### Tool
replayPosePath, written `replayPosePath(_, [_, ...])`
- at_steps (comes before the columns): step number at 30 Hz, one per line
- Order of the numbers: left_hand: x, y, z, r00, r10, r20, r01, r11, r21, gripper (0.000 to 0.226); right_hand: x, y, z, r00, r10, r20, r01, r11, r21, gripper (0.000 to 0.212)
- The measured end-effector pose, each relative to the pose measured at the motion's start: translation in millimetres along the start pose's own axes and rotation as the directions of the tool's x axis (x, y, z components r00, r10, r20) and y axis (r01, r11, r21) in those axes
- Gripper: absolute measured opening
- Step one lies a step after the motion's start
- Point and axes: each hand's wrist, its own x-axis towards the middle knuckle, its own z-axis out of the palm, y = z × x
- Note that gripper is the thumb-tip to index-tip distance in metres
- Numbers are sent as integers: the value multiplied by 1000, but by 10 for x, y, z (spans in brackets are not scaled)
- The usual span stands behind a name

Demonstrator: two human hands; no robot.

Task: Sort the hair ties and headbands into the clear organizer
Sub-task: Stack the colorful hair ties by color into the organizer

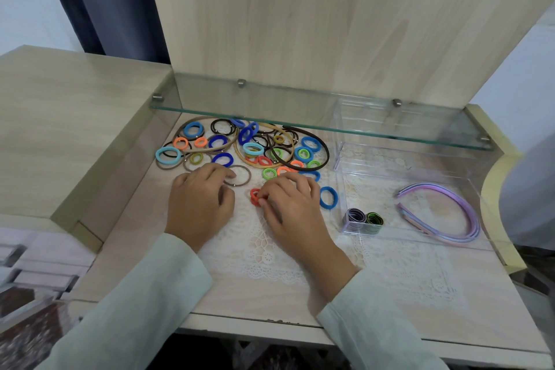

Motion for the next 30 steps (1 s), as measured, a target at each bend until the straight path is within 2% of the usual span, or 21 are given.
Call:
replayPosePath(12, [26, -28, 37, 1000, 22, -22, -23, 999, -35, 31, -17, 17, 5, 1000, -26, 15, 27, 998, -50, 14])
replayPosePath(15, [65, -49, 45, 1000, -14, -28, 10, 989, -150, 32, -22, 6, 8, 1000, -25, 11, 25, 997, -68, 14])
replayPosePath(19, [137, -60, 12, 988, -153, 9, 148, 943, -298, 33, -26, -19, -8, 1000, -21, 1, 21, 998, -61, 14])
replayPosePath(24, [265, -97, 5, 999, -54, 0, 54, 987, -149, 32, -15, -28, -39, 998, 44, -37, -44, 999, 12, 14])
replayPosePath(28, [386, -49, 65, 998, -33, 46, 35, 997, -63, 31, 49, 28, -5, 975, 198, -101, -186, 976, 110, 15])
replayPosePath(30, [411, -40, 101, 998, -5, 55, 6, 1000, -17, 30, 108, 84, 16, 963, 248, -110, -237, 966, 100, 20])
